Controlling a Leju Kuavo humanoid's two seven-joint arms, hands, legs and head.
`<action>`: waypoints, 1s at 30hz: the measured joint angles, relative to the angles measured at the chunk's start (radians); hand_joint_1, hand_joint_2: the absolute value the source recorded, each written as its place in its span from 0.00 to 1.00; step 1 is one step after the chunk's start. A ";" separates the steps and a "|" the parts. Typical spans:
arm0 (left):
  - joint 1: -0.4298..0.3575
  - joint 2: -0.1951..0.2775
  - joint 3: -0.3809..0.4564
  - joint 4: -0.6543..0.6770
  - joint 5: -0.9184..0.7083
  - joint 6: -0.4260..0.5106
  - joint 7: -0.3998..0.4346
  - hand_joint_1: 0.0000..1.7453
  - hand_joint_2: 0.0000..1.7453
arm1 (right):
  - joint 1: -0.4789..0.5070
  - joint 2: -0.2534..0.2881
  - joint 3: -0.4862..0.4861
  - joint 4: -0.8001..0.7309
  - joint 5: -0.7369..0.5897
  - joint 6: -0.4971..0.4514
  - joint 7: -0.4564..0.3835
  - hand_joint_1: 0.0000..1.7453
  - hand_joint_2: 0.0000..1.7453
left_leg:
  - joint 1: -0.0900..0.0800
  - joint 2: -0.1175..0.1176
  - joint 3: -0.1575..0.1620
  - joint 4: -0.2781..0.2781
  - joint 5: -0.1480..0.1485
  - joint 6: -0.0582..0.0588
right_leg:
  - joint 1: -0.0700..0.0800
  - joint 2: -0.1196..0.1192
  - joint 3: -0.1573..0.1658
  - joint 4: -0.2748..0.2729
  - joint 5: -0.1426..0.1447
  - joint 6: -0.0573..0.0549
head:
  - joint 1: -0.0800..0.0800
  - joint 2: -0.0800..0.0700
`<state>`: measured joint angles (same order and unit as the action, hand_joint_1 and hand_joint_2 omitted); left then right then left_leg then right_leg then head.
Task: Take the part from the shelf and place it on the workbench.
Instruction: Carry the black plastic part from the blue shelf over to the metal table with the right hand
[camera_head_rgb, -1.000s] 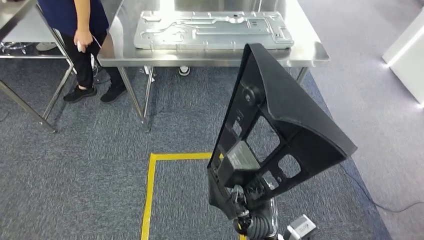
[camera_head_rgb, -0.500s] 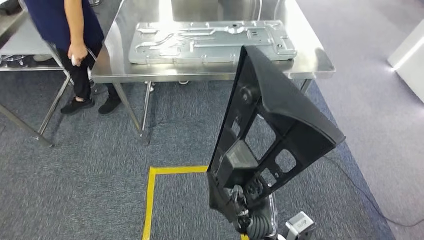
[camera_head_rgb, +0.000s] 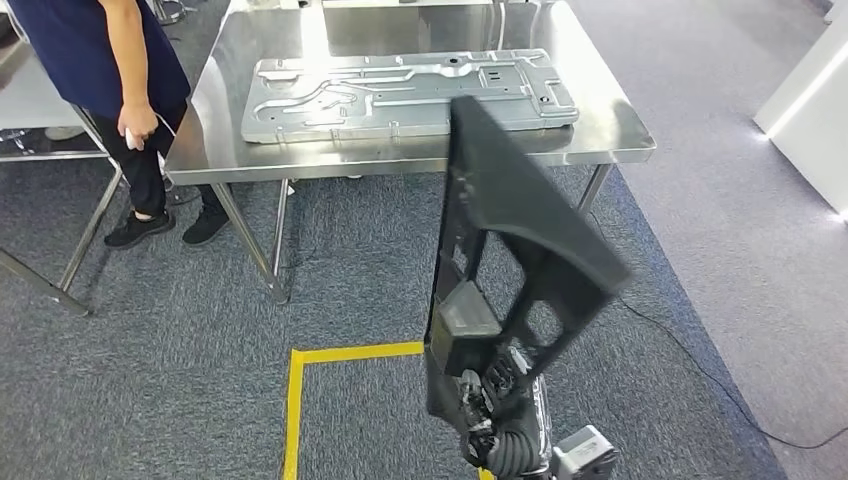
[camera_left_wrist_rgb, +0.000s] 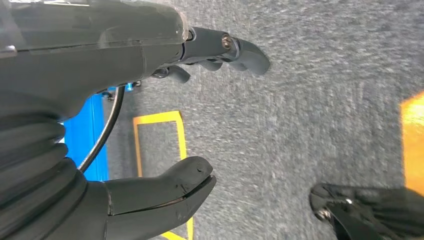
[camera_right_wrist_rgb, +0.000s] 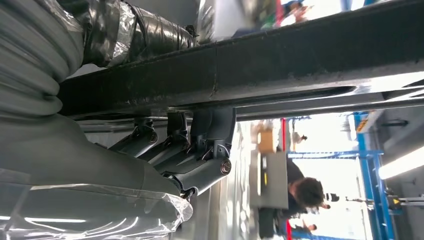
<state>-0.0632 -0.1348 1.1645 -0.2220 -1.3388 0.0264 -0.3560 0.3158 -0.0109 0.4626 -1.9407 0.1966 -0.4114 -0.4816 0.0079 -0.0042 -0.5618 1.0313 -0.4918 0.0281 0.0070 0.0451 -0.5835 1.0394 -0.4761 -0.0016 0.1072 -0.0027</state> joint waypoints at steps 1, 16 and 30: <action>0.001 0.001 0.000 0.000 -0.001 -0.004 0.001 0.00 1.00 | -0.001 0.000 0.002 0.000 0.049 -0.022 0.024 1.00 1.00 | 0.004 0.003 0.003 -0.005 0.005 0.005 | 0.000 -0.007 -0.003 0.013 -0.011 0.007 | 0.000 0.000; 0.001 0.010 -0.002 0.000 -0.032 -0.038 0.027 0.00 1.00 | -0.066 -0.010 -0.169 0.085 1.144 -0.132 0.599 1.00 1.00 | 0.011 0.017 0.011 -0.001 -0.009 -0.033 | -0.021 -0.047 0.022 -0.025 0.000 0.008 | 0.000 0.000; -0.001 0.020 -0.003 0.000 -0.039 -0.051 0.034 0.00 1.00 | -0.107 -0.026 -0.161 0.198 1.217 -0.055 0.674 1.00 1.00 | 0.005 0.008 -0.010 0.006 0.001 -0.008 | -0.009 -0.033 0.022 -0.008 -0.021 0.016 | 0.000 0.000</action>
<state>-0.0644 -0.1150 1.1616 -0.2220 -1.3775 -0.0247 -0.3219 0.2091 -0.0369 0.3021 -1.7423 1.4135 -0.4662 0.1924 0.0131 0.0033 -0.5718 1.0376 -0.4912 0.0199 -0.0015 0.0124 -0.5615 1.0312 -0.4967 0.0146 0.1074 -0.0029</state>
